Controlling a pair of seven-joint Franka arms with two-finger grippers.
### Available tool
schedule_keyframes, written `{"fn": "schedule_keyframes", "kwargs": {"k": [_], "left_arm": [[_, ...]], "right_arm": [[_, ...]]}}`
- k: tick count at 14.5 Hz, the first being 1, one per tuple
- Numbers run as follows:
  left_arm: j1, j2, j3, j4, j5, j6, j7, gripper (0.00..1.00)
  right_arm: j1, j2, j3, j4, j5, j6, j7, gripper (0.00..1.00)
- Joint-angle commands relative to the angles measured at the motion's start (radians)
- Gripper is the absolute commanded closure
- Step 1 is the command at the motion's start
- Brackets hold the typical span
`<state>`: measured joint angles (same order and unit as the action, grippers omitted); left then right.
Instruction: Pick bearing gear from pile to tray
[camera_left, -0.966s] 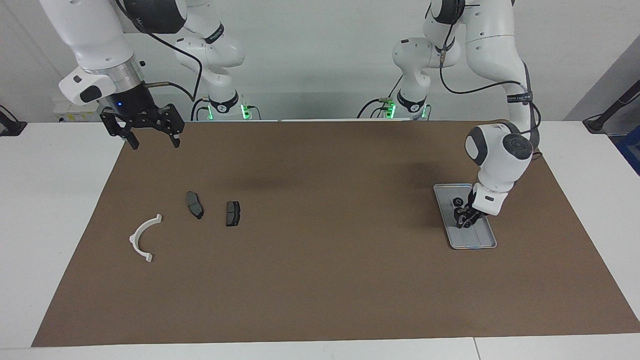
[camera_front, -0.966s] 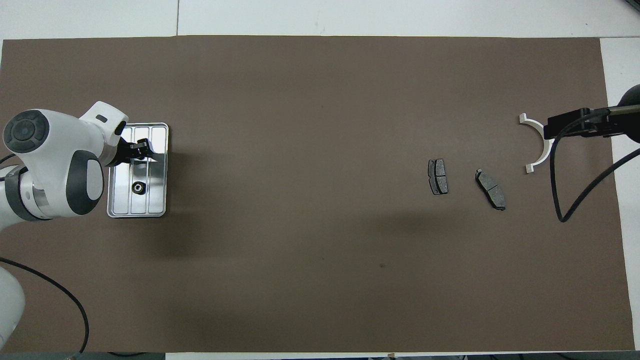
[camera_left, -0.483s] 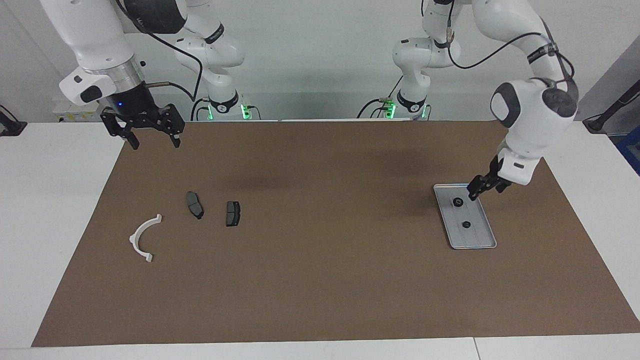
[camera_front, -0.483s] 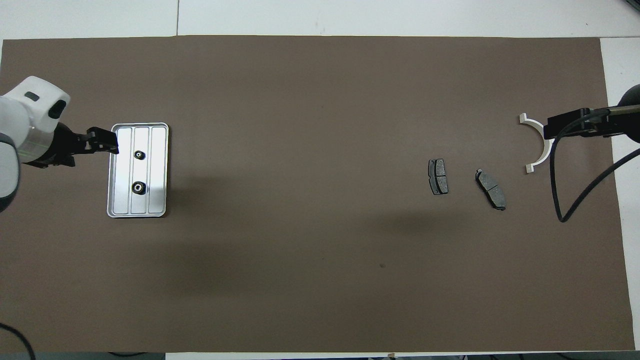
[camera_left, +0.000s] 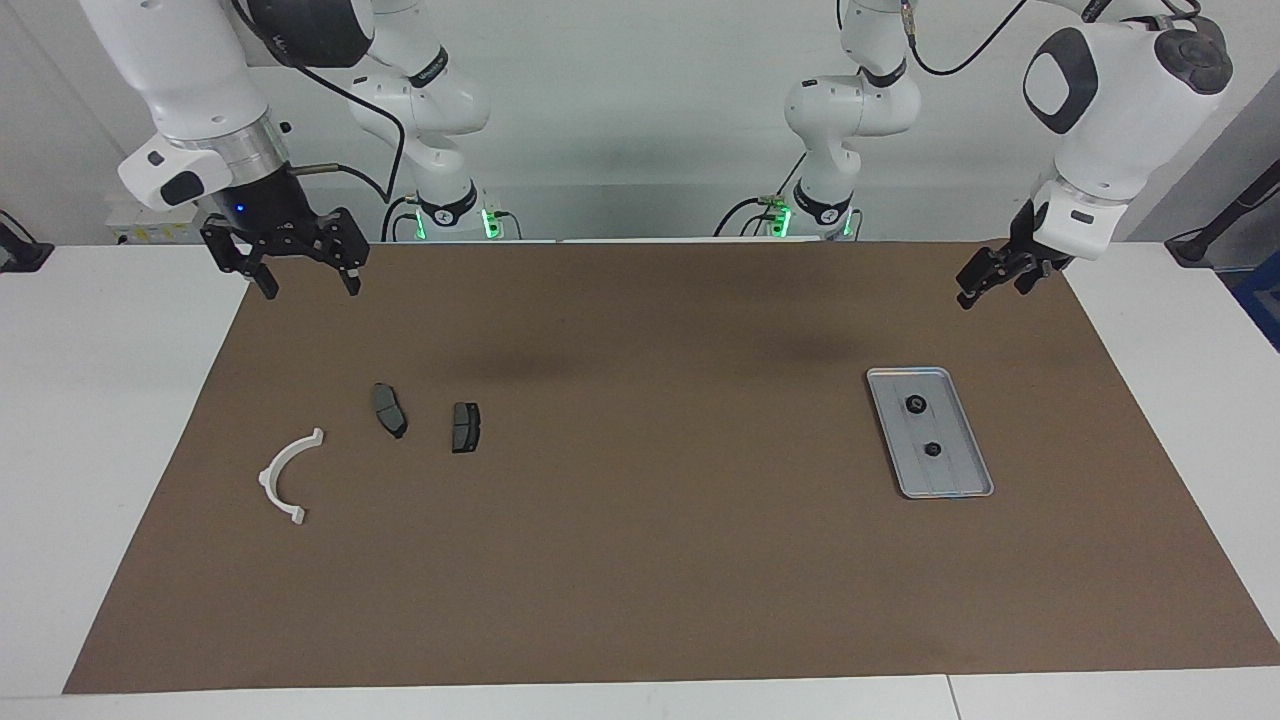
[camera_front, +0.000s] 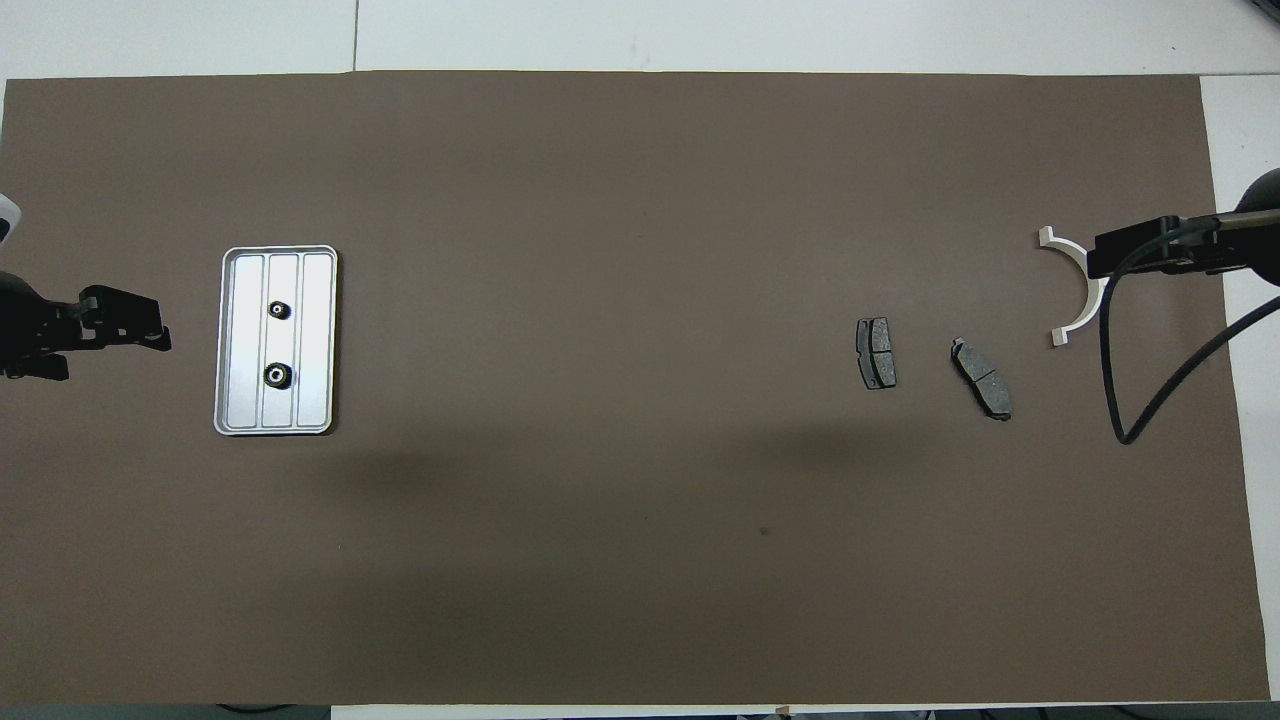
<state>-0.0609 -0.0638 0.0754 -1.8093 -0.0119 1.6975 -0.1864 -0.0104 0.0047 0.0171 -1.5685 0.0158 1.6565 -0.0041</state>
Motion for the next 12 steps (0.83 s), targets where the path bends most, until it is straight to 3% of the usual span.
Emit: {"fn": "schedule_keyframes", "kwargs": {"k": [1,3,7,12], "left_arm": [[0.013,-0.008,-0.002,-0.013,0.007,0.004,0.002,0.0],[0.029,-0.004,0.0,0.004,0.009,-0.039,0.015,0.0],[0.041,0.038,-0.016,0.047,0.01,-0.004,0.057,0.0],[0.072,0.012,-0.048,0.056,0.01,-0.022,0.097,0.0]], "right_arm": [[-0.006,-0.018,0.003,-0.018,-0.002,0.008,-0.023,0.0],[-0.008,-0.018,0.003,-0.018,-0.002,0.008,-0.025,0.0],[-0.01,-0.018,0.003,-0.019,-0.002,0.008,-0.023,0.0],[-0.008,-0.018,0.003,-0.018,-0.002,0.008,-0.023,0.0]]}}
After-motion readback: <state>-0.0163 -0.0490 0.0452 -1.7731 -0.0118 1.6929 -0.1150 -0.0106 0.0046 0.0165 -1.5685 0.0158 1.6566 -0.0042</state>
